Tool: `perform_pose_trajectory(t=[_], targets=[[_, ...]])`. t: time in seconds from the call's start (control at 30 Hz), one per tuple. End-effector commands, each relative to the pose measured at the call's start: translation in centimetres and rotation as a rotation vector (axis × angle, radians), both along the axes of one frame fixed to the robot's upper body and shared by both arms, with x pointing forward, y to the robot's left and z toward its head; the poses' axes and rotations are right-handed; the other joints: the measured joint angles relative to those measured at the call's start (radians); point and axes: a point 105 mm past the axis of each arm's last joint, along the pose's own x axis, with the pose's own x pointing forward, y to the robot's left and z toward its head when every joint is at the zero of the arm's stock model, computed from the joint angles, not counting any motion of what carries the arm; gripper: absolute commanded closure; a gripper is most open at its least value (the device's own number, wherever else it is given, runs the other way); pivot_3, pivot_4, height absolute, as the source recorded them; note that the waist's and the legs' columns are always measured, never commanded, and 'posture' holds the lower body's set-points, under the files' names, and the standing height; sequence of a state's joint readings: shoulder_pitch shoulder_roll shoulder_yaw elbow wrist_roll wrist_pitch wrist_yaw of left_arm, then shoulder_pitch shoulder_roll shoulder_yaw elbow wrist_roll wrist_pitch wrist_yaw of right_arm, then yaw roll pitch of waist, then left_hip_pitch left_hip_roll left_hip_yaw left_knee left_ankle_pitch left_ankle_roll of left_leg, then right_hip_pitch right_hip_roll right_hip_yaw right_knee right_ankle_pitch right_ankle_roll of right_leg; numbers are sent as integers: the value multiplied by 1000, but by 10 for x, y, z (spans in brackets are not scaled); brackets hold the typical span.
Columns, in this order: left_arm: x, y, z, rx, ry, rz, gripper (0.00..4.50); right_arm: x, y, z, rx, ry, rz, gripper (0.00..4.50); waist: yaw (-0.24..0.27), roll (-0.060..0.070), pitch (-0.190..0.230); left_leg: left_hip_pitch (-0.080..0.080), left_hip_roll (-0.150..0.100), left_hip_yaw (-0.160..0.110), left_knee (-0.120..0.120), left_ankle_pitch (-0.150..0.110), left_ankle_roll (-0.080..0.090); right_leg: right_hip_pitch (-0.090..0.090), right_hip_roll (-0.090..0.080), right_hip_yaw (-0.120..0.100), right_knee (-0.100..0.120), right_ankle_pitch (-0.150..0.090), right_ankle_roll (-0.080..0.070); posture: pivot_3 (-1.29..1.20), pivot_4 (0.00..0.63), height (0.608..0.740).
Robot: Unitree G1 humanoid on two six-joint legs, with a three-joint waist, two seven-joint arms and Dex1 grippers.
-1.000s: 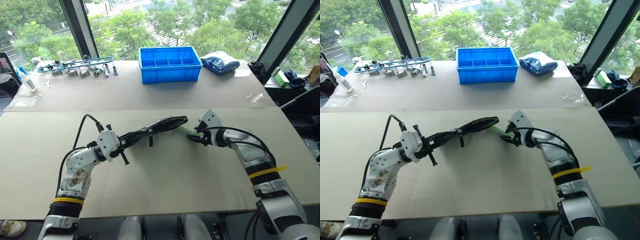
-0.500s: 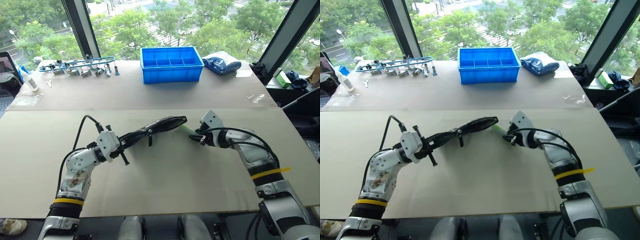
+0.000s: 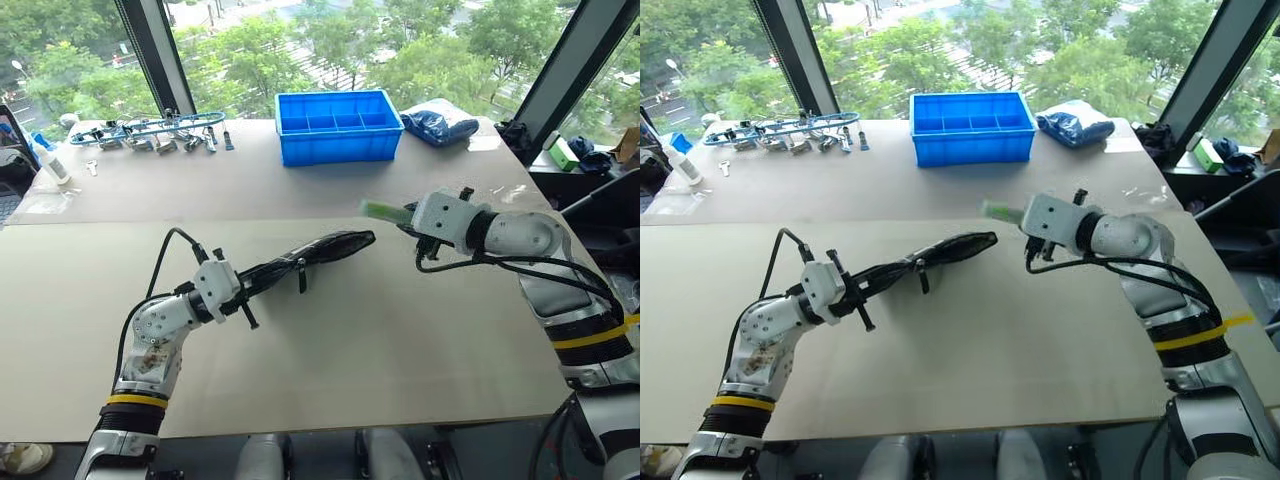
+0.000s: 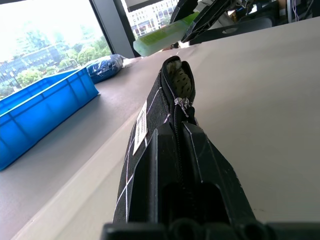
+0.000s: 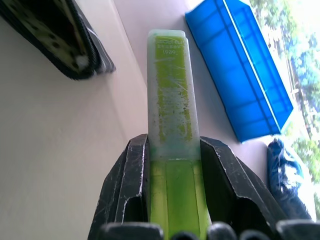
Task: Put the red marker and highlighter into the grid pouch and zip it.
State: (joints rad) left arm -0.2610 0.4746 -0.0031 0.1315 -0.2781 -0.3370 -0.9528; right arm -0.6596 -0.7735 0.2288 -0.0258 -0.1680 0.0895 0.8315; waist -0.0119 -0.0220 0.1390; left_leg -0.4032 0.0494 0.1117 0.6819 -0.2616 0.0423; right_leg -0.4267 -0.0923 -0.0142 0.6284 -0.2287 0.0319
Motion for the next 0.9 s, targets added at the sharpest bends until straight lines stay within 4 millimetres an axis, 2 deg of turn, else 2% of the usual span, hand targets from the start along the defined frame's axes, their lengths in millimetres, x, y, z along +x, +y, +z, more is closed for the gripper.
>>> perform_pose_trajectory(t=[0.03, 0.27, 0.63, 0.9], targets=[[-1, -1, 8, -12, -33, -3, 4500, -16, 4, 5, -144, -62, 87, 3459, 6, 0, 0, 0, 0, 0, 0, 0, 0, 0, 0, 0, 0, 0, 0, 0, 150, 740], [-2, -2, 7, -14, -31, -8, 4500, -32, 12, 5, -127, -20, 174, 3459, 7, 0, 0, 0, 0, 0, 1, 0, 0, 1, 0, 0, 0, 0, 0, 0, 150, 740], [0, -4, 10, -13, -32, -18, 4500, -21, 23, -8, -169, -42, 162, 3459, 7, 0, 0, 0, 0, 0, 1, 0, 0, 1, 0, 0, 0, 0, 0, 0, 150, 740], [0, -9, 7, -9, -12, -42, 4500, -17, 54, -17, -227, -82, 247, 3459, 2, 0, 0, 0, 0, 0, 1, 0, -1, 1, 0, -1, 0, 0, 0, 0, 150, 740]])
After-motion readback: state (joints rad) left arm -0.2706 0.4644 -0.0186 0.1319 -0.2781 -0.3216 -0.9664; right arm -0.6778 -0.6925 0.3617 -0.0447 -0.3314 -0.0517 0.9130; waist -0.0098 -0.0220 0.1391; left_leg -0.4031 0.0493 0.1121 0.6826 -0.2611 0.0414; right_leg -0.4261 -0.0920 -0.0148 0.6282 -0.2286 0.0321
